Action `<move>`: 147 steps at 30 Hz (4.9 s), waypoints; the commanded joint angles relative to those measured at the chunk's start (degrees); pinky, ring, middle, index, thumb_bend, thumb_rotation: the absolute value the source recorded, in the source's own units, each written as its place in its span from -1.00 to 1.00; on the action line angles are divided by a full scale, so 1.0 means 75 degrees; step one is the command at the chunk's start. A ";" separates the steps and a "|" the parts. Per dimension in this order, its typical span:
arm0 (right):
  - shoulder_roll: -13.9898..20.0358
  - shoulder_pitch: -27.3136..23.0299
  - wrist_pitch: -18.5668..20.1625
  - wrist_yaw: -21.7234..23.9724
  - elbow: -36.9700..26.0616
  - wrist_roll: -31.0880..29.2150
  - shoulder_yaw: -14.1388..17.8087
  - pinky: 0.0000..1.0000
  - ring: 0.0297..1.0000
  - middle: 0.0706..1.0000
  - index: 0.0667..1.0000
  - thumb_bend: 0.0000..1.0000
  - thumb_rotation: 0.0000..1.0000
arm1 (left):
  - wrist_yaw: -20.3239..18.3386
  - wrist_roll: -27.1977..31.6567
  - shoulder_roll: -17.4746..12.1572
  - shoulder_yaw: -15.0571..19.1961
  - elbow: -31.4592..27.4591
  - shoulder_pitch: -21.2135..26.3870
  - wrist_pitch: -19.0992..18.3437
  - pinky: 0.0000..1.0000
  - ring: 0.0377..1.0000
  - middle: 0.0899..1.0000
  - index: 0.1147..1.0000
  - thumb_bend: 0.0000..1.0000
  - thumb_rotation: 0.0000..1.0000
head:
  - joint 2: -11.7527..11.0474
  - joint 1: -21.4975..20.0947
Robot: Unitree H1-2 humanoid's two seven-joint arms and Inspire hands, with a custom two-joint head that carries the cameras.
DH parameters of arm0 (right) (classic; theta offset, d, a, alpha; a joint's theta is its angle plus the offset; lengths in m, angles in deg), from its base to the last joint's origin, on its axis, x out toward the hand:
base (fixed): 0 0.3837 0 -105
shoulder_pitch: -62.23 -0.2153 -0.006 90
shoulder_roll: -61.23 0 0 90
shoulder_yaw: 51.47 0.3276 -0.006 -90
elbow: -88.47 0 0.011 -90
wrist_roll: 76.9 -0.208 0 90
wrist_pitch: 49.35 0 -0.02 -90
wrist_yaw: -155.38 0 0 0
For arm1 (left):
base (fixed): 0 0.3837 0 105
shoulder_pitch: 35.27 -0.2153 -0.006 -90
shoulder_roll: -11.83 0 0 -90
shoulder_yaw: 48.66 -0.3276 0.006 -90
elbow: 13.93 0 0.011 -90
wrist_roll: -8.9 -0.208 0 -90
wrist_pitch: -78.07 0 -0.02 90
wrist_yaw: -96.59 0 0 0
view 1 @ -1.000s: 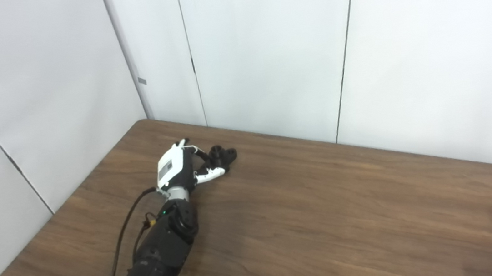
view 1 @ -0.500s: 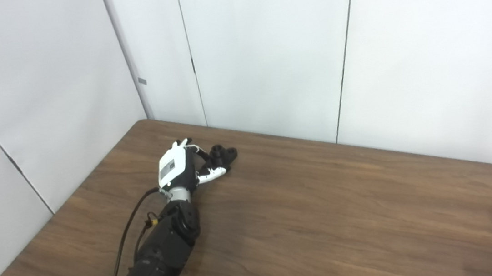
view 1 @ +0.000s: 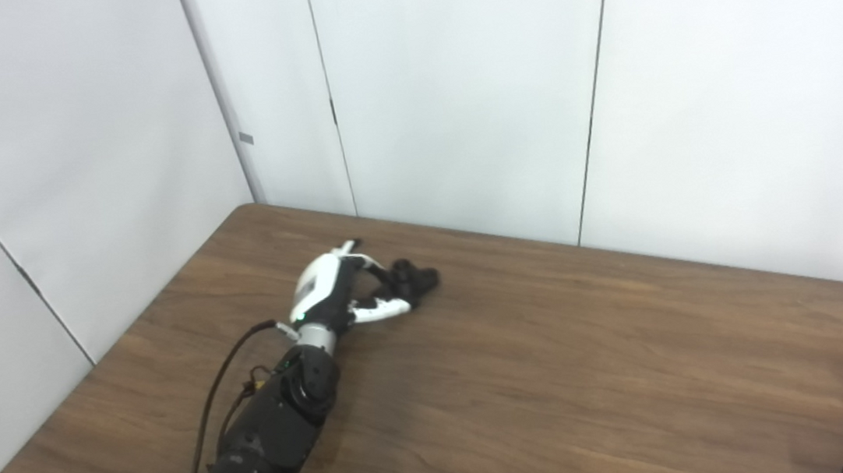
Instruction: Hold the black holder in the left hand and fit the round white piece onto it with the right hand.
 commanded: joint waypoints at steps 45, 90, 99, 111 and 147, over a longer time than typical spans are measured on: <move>-0.0880 -0.0745 0.0592 -0.0509 -0.1301 0.0684 -0.0510 0.15 0.27 0.64 0.63 0.36 -0.73 | -0.2402 -0.0944 0.1698 -0.2813 0.0054 -0.0071 0.1811 1.00 1.00 0.97 -0.17 0.05 -0.88 | 0.0753 -0.5237; 0.3037 -0.4752 0.3782 0.6262 -0.0955 0.8446 -0.1378 0.93 1.00 1.00 0.72 1.00 -0.27 | -0.1978 -0.0325 0.1122 -0.2813 0.1403 0.0035 0.3129 1.00 1.00 0.93 -0.17 0.05 -0.90 | -0.1217 -0.8683; 0.3000 -0.4748 0.3781 0.6830 -0.0703 0.8788 -0.1253 0.88 1.00 1.00 0.77 1.00 -0.31 | -0.1997 -0.0296 0.1082 -0.2863 0.1363 0.0012 0.3129 1.00 1.00 0.93 -0.17 0.05 -0.90 | -0.1159 -0.8644; 0.3349 -0.4739 0.3618 0.5987 0.0082 0.9032 -0.1961 0.92 1.00 1.00 0.83 0.94 -0.36 | -0.2031 -0.0245 0.1046 -0.2864 0.1327 -0.0019 0.3129 1.00 1.00 0.93 -0.17 0.05 -0.90 | -0.1104 -0.8569; 0.3214 -0.5117 0.3554 0.3786 0.2348 0.7871 -0.2764 0.82 0.97 0.98 0.66 0.90 -0.36 | -0.2152 -0.0278 0.1048 -0.2738 0.1040 -0.0221 0.3108 1.00 1.00 0.92 -0.17 0.05 -0.90 | -0.0899 -0.8232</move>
